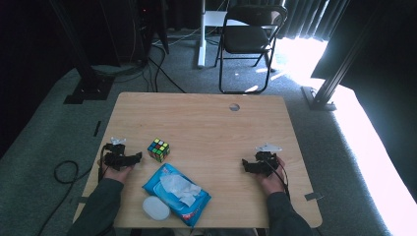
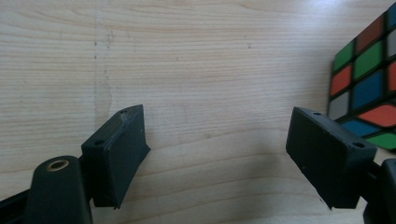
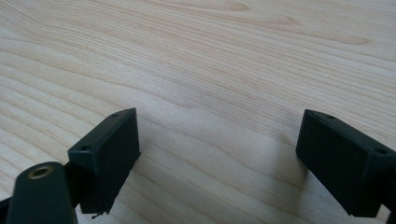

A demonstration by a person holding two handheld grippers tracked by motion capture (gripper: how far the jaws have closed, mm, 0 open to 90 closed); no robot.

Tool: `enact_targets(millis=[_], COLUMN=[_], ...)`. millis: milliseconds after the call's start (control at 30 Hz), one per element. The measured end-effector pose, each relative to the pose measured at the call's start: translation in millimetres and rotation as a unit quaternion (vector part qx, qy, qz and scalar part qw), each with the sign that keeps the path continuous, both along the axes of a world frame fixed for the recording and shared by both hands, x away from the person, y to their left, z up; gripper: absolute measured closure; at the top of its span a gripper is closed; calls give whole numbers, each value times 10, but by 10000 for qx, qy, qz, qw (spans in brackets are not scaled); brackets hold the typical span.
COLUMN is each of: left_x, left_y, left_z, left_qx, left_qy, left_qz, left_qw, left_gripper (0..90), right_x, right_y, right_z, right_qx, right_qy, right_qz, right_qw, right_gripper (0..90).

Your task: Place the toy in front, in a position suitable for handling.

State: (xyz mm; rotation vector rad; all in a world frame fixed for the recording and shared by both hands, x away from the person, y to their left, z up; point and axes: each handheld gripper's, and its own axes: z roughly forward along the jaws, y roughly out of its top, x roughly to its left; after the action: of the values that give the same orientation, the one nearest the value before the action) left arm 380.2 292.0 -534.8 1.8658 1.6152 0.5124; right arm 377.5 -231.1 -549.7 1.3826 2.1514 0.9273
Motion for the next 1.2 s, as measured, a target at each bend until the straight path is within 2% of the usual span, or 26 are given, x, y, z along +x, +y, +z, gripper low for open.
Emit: enact_targets(millis=[233, 400, 567, 667, 800, 933, 1200], left_x=[-4, -37, -61, -81, -99, -118, -140], left_y=[-5, -57, -83, -96, -86, -103, -161], left_z=[33, 109, 158, 213, 263, 331, 397], left_qx=[-87, -73, -100, 5, -29, 63, 20], left_qy=[-23, -211, -307, -377, -434, -484, -541], left_qz=[-107, -283, -385, -491, -496, -465, -589], left_qw=[9999, 9994, 9987, 9981, 9978, 9977, 9968], left_gripper=[215, 214, 214, 215, 215, 225, 225], right_x=[0, 0, 0, 0, 0, 0, 0], right_y=[0, -1, 0, 0, 0, -1, 0], right_z=[0, 0, 0, 0, 0, 0, 0], right_qx=[1, -2, -2, -2, -1, -2, 1], right_qy=[1, -2, -1, -2, -2, -2, -2], right_qz=[1, 3, 2, 2, 1, 3, 1], right_qw=[10000, 10000, 10000, 10000, 10000, 10000, 10000], right_gripper=[130, 130, 130, 130, 130, 130, 130])
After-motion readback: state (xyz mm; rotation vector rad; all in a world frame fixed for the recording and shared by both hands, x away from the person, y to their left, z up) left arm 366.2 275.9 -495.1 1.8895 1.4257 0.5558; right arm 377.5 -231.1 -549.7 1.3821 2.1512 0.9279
